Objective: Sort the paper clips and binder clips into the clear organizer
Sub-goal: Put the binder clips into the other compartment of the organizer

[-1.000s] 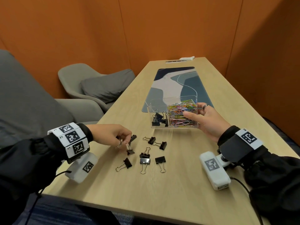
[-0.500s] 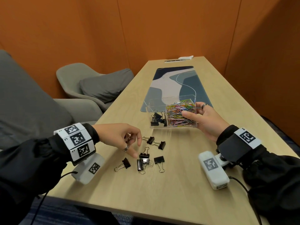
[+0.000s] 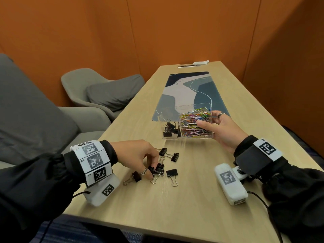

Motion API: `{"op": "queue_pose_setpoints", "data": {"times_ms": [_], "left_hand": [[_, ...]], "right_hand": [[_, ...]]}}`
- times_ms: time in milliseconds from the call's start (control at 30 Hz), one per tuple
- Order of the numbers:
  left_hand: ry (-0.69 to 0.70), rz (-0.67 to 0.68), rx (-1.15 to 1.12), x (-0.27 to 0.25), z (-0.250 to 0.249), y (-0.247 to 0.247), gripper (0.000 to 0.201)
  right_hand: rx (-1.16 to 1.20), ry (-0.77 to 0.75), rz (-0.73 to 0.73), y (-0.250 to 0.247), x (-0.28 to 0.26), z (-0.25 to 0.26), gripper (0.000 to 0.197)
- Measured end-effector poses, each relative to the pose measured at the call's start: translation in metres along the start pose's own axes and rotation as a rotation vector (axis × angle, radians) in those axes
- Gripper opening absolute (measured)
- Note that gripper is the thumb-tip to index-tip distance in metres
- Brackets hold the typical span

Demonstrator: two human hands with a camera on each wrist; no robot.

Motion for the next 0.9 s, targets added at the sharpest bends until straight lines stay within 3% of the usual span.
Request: {"op": "queue_pose_setpoints", "data": {"times_ms": [133,300,467,700,867,900], "left_hand": [[0.001,0.004,-0.069,-0.002,0.005,-0.001,0.015],[0.056,-0.132,-0.595,-0.009,0.009,-0.028,0.025],[0.032,-0.252,-0.778,-0.012,0.018,-0.047,0.021],[0.071,-0.192,-1.062,-0.009,0.019,-0.045,0.030],[0.102,-0.152,-1.393,-0.012,0.015,-0.049,0.003],[0.102,-0.147,-1.445,-0.013,0.014,-0.050,0.007]], "right_hand": [[0.015,-0.004,0.007,0.000,-0.001,0.000,0.054],[0.021,-0.010,0.006,0.000,-0.001,0.001,0.052],[0.028,-0.003,0.002,0.000,-0.001,0.000,0.050],[0.043,0.000,0.001,-0.001,-0.001,0.000,0.054],[0.034,0.000,0.002,0.000,-0.001,0.000,0.051],[0.032,0.000,0.002,0.000,-0.001,0.000,0.050]]}}
Point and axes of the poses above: each hand's wrist, its own x-axis towards the middle knuckle, its own y-axis out of the palm, z = x × y, the point moved 9 cm from there along x, towards the middle knuckle, and after that the axes turned 5 degrees about -x, right-handed, at the moved point
